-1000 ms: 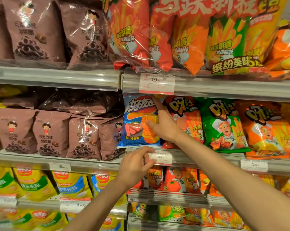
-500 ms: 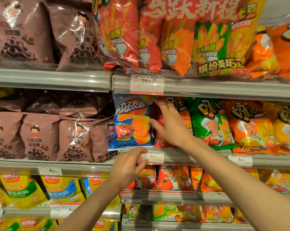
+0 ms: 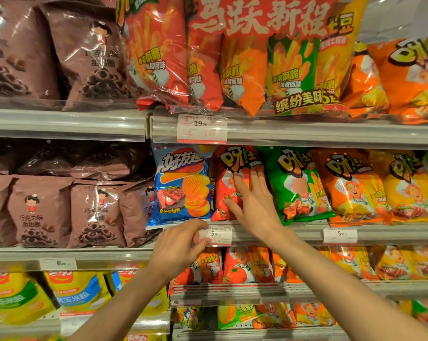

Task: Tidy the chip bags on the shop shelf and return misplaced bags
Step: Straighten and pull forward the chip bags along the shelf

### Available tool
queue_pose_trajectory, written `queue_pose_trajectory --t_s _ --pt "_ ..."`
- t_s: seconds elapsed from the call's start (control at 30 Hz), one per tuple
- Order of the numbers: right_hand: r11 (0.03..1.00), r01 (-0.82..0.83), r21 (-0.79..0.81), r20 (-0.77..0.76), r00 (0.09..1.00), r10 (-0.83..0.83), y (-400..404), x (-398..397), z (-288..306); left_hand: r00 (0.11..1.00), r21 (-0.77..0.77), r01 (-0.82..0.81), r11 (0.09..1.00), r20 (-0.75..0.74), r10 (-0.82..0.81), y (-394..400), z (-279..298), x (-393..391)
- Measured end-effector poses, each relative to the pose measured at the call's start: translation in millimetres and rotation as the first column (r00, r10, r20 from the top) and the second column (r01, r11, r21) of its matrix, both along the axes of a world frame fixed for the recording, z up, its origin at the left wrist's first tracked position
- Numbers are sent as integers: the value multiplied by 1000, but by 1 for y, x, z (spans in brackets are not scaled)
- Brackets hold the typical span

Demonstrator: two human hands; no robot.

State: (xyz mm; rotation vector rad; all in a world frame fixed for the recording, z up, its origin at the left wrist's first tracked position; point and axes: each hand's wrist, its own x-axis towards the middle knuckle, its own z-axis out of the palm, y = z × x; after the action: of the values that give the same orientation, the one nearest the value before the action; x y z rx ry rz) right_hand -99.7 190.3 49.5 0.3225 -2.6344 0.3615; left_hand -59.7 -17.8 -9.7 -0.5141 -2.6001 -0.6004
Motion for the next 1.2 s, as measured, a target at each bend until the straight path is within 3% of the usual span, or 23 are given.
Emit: queue_pose_trajectory --t_s 0.13,0.3,0.57,0.67,0.77,0.87,1.03,1.2 --pt "1000 3 -29 44 999 -2 -2 4 6 1000 8 13 1000 -2 -13 -1 0 -1" --pt "949 -1 -314 51 999 18 26 6 30 1000 10 17 1000 -5 -17 -2 0 -2" --pt "951 167 -259 351 934 -69 20 -10 63 1000 8 14 1000 8 -14 -2 2 0" --pt "923 161 -350 422 907 2 23 -19 62 1000 17 23 1000 9 -24 -2 3 1" --pt "833 134 -537 376 922 95 28 -23 54 999 25 34 999 7 -34 -2 4 2" --pt "788 49 -613 268 952 150 30 -23 46 999 36 48 998 10 -48 -3 3 2" --pt "821 -26 -570 132 984 123 25 -23 44 998 73 56 996 19 -58 -5 1 0" --pt "838 37 -544 152 987 55 18 -28 37 999 80 41 996 11 -42 -5 3 0"
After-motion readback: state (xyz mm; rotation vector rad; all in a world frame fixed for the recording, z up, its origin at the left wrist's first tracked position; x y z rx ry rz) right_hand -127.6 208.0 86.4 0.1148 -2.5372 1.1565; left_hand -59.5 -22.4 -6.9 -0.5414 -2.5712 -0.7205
